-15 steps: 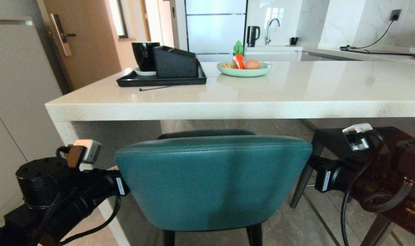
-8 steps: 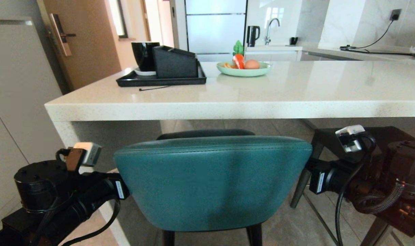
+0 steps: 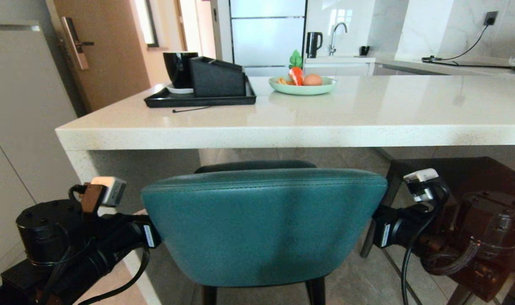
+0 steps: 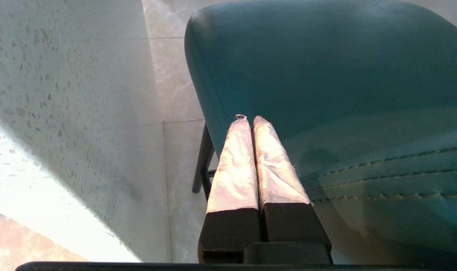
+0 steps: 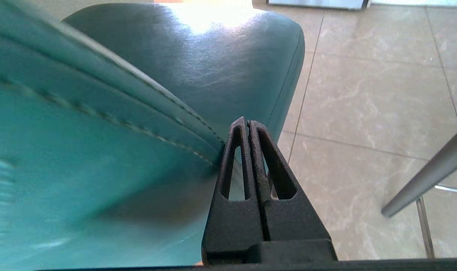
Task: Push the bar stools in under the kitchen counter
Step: Pull the blue chair out from under the dining table
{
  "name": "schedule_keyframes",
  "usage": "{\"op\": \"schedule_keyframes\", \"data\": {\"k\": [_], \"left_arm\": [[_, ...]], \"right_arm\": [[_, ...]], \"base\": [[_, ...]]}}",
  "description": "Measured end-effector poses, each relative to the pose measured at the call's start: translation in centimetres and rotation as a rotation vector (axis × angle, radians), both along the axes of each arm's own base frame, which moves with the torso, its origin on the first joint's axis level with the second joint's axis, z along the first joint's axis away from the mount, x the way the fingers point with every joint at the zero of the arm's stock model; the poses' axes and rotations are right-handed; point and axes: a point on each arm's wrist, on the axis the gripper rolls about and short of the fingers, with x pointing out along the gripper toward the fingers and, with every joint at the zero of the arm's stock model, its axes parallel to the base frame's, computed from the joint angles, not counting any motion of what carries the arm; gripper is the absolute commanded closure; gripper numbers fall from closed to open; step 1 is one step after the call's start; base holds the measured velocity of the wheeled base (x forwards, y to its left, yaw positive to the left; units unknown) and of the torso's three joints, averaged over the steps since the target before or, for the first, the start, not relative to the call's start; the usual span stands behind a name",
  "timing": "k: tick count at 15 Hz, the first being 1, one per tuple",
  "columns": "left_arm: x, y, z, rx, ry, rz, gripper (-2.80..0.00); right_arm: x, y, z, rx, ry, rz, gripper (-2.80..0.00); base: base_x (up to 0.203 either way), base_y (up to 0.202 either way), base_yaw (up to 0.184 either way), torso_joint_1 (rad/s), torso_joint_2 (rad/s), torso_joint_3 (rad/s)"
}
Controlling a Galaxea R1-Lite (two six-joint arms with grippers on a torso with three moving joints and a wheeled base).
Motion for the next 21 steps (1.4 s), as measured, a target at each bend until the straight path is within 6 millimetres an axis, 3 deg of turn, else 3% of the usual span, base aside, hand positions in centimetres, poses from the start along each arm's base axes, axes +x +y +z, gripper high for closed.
{"op": "schedule_keyframes", "data": {"k": [6, 21], "left_arm": [[-0.4, 0.1, -0.6, 0.01, 0.028, -0.003, 0.0], [-1.9, 0.1, -1.6, 0.04, 0.051, -0.031, 0.0]], "right_arm": [[0.5, 1.1, -1.2, -0.008, 0.003, 0.017, 0.0], [-0.2, 1.8, -1.4, -0.008, 0.002, 0.043, 0.0]], "base": [[0.0, 0.0, 0.0, 0.0, 0.0, 0.0], [0.0, 0.0, 0.0, 0.0, 0.0, 0.0]]}}
